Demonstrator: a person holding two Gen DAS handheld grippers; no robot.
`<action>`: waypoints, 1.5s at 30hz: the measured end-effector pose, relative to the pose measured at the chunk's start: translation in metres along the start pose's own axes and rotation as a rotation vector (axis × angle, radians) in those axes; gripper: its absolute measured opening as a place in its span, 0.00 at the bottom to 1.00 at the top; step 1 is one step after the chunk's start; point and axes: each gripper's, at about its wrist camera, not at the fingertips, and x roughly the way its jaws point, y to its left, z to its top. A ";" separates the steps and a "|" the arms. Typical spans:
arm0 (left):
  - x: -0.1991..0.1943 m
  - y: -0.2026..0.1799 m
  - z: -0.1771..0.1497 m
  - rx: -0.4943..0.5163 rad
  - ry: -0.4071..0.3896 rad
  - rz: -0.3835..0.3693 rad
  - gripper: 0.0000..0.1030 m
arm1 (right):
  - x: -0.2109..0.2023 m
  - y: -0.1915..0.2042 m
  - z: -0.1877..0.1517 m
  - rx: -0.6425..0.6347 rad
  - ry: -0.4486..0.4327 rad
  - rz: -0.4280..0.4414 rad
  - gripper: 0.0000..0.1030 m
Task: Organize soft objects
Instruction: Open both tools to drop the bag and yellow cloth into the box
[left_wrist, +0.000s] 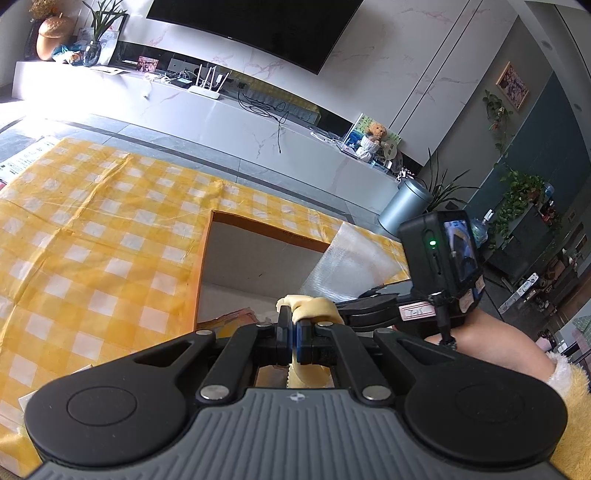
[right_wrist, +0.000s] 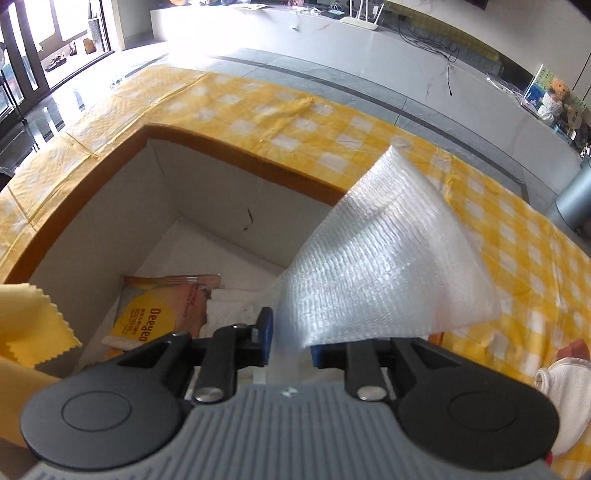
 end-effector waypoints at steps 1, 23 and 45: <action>0.000 0.000 0.000 0.001 0.000 0.003 0.02 | -0.006 0.000 0.000 -0.002 -0.017 0.001 0.30; 0.036 -0.032 0.012 0.177 -0.127 0.231 0.02 | -0.123 -0.074 -0.093 0.332 -0.374 0.086 0.72; 0.005 -0.079 -0.001 0.317 -0.242 0.327 0.92 | -0.150 -0.141 -0.130 0.469 -0.447 -0.001 0.75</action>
